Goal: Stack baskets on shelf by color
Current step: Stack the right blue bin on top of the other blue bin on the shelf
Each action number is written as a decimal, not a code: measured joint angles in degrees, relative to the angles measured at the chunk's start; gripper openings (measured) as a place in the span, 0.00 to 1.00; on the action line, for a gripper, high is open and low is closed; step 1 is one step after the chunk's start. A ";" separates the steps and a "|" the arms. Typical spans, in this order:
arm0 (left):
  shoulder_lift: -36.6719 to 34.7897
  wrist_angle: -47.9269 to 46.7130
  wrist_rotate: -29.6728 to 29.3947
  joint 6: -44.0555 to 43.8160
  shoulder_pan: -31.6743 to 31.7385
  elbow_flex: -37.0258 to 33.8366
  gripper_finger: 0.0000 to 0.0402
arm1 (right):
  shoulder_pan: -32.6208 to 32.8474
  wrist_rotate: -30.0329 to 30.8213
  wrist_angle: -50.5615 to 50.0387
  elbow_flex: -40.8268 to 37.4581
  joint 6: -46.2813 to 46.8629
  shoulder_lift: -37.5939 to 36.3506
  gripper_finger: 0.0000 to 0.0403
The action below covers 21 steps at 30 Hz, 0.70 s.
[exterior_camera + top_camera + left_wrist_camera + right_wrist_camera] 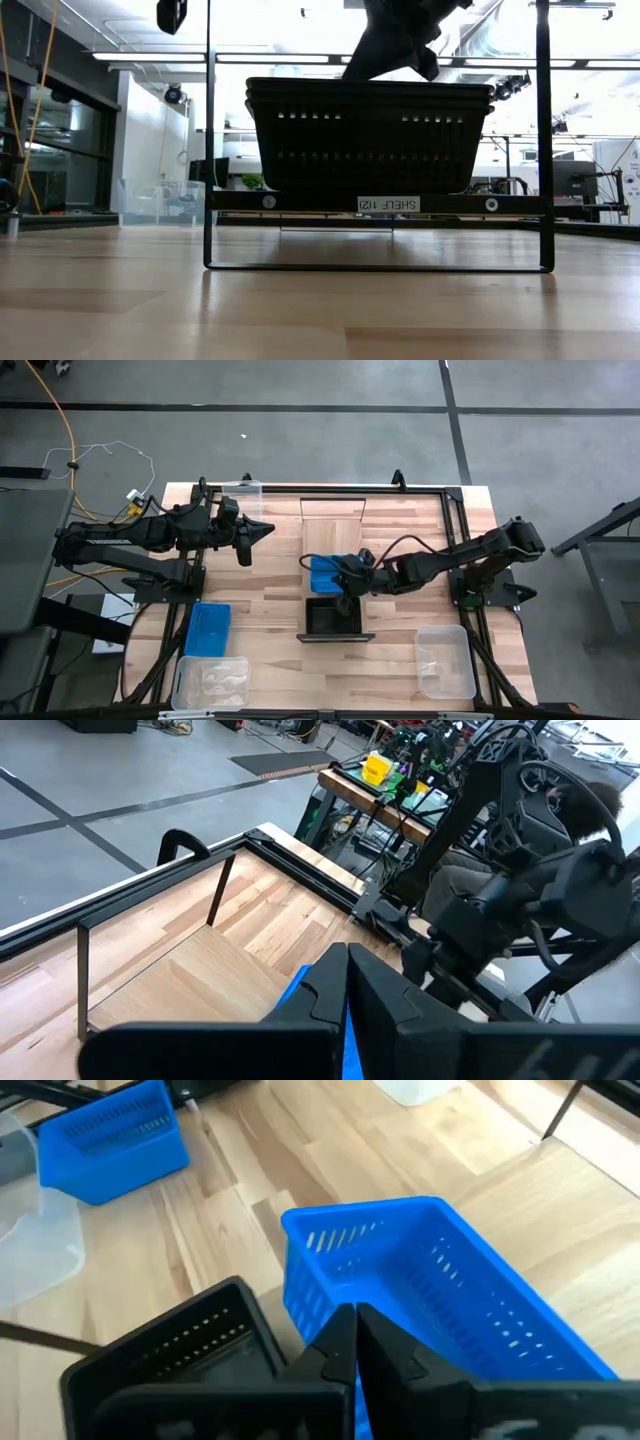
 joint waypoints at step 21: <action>0.00 -0.12 -0.02 0.07 0.02 0.00 0.00 | 0.00 -2.19 -3.96 -0.13 1.36 1.13 0.00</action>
